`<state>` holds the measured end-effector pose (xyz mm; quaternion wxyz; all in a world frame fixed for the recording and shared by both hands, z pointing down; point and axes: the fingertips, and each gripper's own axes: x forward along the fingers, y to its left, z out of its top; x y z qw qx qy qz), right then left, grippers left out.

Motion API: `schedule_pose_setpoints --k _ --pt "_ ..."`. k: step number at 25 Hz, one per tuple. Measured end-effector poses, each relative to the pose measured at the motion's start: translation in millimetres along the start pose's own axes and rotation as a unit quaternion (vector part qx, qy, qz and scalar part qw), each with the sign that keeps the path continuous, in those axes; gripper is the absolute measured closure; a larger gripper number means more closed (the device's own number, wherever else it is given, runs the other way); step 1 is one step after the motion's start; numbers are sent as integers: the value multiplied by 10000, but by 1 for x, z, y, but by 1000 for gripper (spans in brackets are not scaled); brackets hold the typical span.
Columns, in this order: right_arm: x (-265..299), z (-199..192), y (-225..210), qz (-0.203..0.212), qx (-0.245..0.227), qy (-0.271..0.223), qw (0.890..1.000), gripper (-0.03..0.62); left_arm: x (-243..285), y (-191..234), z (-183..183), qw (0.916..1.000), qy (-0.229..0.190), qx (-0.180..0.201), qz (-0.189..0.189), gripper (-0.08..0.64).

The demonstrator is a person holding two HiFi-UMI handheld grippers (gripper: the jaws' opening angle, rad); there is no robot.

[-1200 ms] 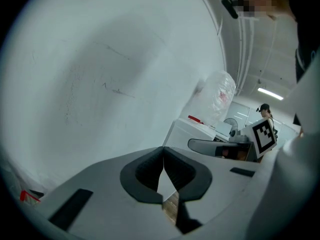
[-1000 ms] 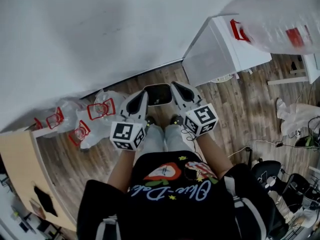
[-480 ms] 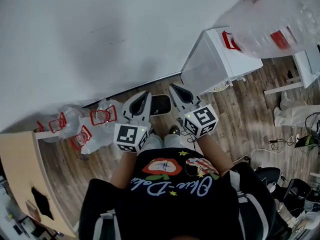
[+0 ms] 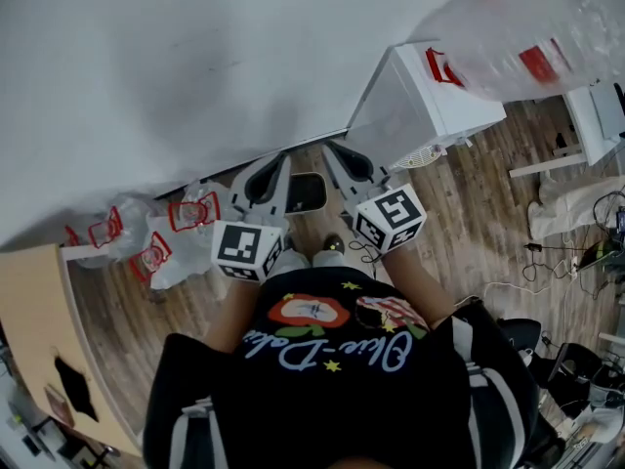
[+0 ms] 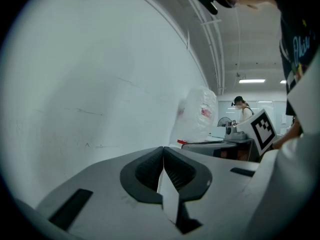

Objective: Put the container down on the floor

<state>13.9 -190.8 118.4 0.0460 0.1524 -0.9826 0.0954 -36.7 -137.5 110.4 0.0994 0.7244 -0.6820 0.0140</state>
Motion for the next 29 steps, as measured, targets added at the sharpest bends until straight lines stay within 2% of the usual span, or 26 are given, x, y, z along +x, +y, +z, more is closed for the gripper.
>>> schedule_pose_setpoints --k 9,17,29 --pt "-5 -4 1 -43 -7 42 10000 594 -1 -7 -2 10000 28 -38 -54 555" --pt "-4 -4 5 14 10 27 10000 594 -3 -9 -4 9999 64 86 -101 555" --pt "8 -6 10 72 -49 51 9999 594 -7 6 -5 10000 45 1 5 555"
